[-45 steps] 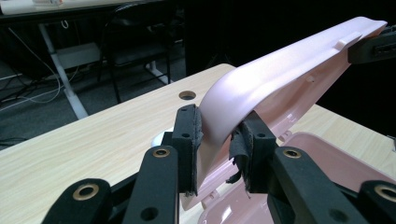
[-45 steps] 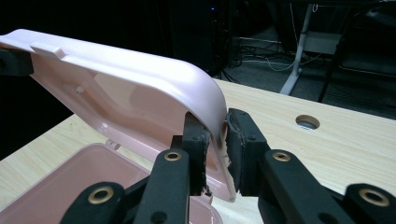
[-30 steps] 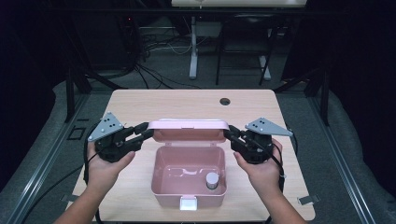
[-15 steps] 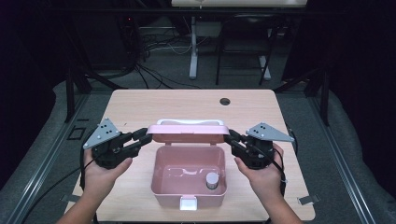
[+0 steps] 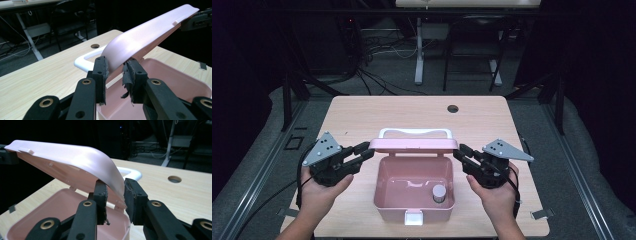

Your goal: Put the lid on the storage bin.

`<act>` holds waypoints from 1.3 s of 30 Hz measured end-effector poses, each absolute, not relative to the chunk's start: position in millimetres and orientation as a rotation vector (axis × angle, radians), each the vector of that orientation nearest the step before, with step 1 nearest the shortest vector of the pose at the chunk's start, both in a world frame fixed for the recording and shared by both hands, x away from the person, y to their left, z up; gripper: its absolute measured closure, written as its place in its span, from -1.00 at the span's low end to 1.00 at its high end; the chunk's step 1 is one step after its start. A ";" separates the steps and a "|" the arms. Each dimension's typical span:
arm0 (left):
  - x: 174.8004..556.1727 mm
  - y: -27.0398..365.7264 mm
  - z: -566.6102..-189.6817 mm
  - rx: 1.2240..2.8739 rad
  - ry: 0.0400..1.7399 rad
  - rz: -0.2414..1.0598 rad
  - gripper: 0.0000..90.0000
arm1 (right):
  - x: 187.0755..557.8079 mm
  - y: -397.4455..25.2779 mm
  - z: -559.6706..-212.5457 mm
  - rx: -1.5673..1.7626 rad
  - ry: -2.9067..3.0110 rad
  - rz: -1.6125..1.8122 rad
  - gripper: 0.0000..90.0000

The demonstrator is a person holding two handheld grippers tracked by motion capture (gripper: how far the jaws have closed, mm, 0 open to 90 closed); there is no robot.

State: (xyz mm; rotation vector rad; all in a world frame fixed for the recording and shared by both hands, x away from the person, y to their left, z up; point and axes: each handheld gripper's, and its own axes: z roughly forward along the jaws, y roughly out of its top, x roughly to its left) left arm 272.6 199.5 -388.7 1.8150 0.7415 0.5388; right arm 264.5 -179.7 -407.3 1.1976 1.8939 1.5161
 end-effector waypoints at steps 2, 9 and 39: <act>272.1 199.9 -389.0 1.816 0.744 0.533 0.60 | 263.1 -182.4 -410.1 1.212 1.897 1.520 0.59; 269.6 200.0 -392.8 1.810 0.751 0.519 0.59 | 260.0 -189.5 -415.1 1.227 1.920 1.456 0.57; 244.4 201.9 -413.8 1.824 0.736 0.496 0.50 | 256.4 -208.3 -429.3 1.299 1.887 1.402 0.49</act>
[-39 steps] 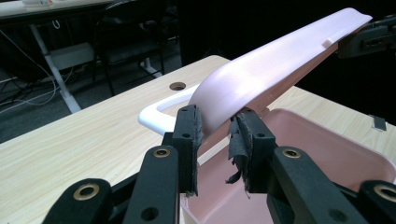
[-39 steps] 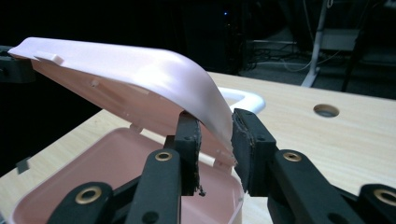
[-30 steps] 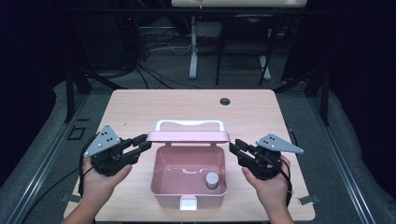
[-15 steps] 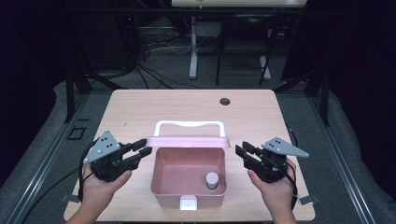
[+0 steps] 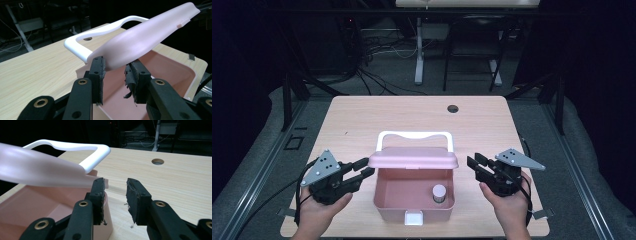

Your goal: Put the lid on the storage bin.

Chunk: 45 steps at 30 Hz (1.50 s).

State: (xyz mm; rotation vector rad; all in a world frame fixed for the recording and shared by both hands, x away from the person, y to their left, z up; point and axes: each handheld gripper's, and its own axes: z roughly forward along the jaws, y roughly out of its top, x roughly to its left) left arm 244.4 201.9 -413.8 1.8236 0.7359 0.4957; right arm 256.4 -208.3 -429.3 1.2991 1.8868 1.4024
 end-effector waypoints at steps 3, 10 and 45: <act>240.8 201.7 -416.8 1.825 0.734 0.505 0.50 | 256.7 -207.0 -430.4 1.294 1.891 1.399 0.49; 235.5 203.0 -421.8 1.818 0.739 0.489 0.50 | 256.0 -204.8 -431.8 1.293 1.903 1.397 0.49; 213.6 206.4 -450.5 1.826 0.761 0.458 0.51 | 256.0 -201.3 -436.8 1.294 1.918 1.402 0.49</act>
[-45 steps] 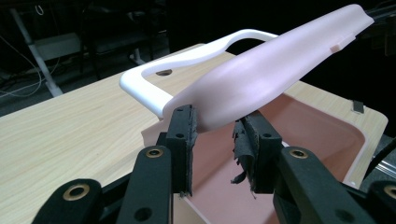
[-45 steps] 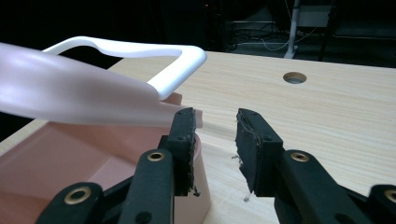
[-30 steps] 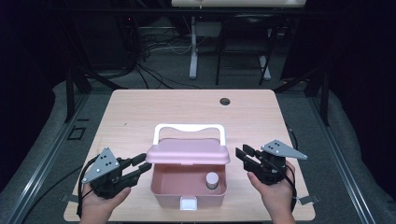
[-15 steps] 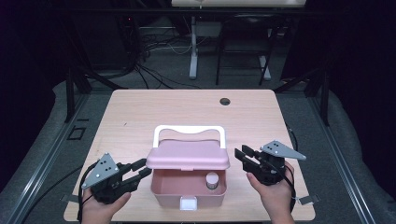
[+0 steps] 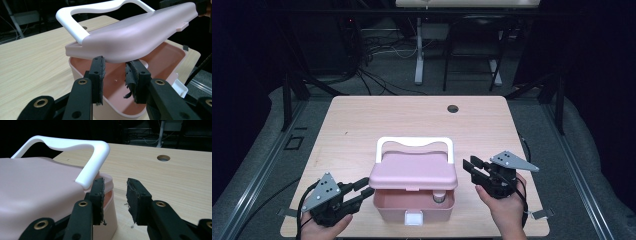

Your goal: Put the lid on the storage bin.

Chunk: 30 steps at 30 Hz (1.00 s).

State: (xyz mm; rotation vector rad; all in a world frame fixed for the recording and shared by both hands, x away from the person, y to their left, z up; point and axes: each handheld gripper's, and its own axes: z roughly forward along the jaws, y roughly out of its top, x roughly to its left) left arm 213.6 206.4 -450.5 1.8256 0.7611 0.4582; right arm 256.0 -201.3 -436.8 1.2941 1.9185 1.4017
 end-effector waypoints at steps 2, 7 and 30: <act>212.4 206.5 -452.5 1.822 0.755 0.462 0.51 | 256.1 -201.4 -437.0 1.294 1.919 1.404 0.49; 210.4 208.0 -455.7 1.827 0.758 0.452 0.51 | 256.6 -201.1 -438.0 1.301 1.918 1.406 0.49; 203.2 209.8 -474.5 1.842 0.781 0.410 0.52 | 257.0 -201.1 -439.8 1.303 1.920 1.407 0.48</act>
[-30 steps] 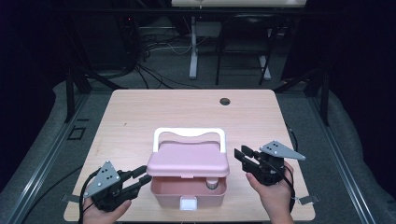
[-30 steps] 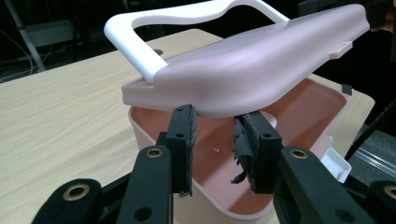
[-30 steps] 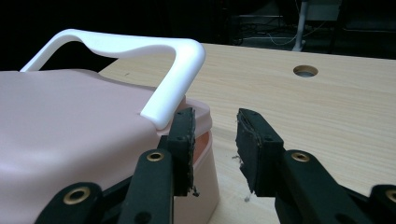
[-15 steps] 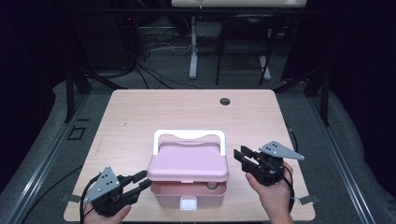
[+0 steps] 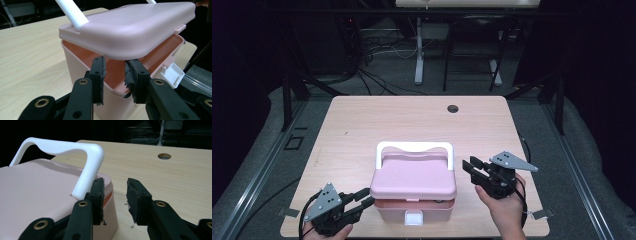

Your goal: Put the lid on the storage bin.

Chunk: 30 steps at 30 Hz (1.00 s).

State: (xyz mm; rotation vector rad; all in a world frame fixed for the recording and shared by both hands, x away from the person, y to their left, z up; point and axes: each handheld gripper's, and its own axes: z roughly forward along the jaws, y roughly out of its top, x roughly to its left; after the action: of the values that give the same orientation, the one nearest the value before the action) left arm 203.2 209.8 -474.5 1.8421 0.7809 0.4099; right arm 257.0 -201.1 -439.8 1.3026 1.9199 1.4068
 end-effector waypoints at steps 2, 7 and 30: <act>203.1 210.3 -475.6 1.847 0.784 0.406 0.52 | 257.1 -201.2 -439.9 1.302 1.920 1.406 0.48; 202.7 211.1 -478.8 1.856 0.784 0.401 0.52 | 257.1 -201.6 -439.9 1.307 1.918 1.413 0.48; 199.1 213.5 -490.9 1.878 0.815 0.375 0.54 | 258.1 -202.4 -441.5 1.315 1.915 1.416 0.47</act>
State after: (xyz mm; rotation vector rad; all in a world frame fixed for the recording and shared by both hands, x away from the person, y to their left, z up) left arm 199.1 213.5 -490.9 1.8782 0.8146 0.3747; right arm 258.1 -202.4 -441.5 1.3154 1.9150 1.4162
